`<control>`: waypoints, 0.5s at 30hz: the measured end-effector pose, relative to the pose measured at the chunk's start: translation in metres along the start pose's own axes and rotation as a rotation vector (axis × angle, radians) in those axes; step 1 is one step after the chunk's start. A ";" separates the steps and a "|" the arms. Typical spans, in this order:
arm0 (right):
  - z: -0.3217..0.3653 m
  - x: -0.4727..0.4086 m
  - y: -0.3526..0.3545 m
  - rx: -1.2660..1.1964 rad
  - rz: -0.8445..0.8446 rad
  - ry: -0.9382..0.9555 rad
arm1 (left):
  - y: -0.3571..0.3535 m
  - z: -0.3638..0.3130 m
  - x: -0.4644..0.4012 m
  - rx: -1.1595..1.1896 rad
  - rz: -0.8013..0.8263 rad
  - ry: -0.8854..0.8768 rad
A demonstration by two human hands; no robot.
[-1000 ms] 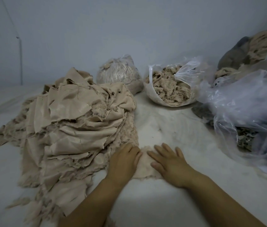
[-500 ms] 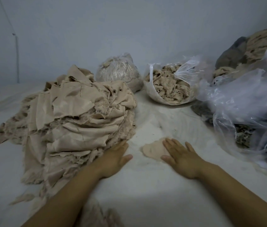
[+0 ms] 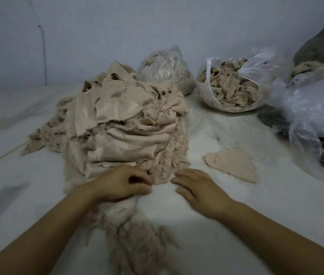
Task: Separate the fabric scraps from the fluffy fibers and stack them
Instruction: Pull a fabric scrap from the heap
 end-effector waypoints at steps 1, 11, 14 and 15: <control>-0.002 0.000 0.000 -0.013 -0.011 -0.004 | 0.001 0.005 0.009 -0.054 0.059 0.034; -0.041 -0.035 0.018 -0.040 -0.158 -0.494 | -0.037 -0.055 -0.033 -0.256 -0.220 -0.366; -0.032 -0.037 0.024 -0.032 -0.183 -0.449 | -0.049 -0.058 -0.065 -0.212 -0.288 -0.331; -0.031 -0.033 0.025 -0.046 -0.188 -0.417 | -0.051 -0.048 -0.072 -0.223 -0.295 -0.280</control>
Point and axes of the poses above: each hand's wrist, its own x-axis away from the middle knuckle, its own y-axis out of the back of the hand, z = x × y, the point moved 6 cm from there along -x, towards the middle knuckle, and after that the axes turned 12 degrees about -y, right-handed, at the moved point
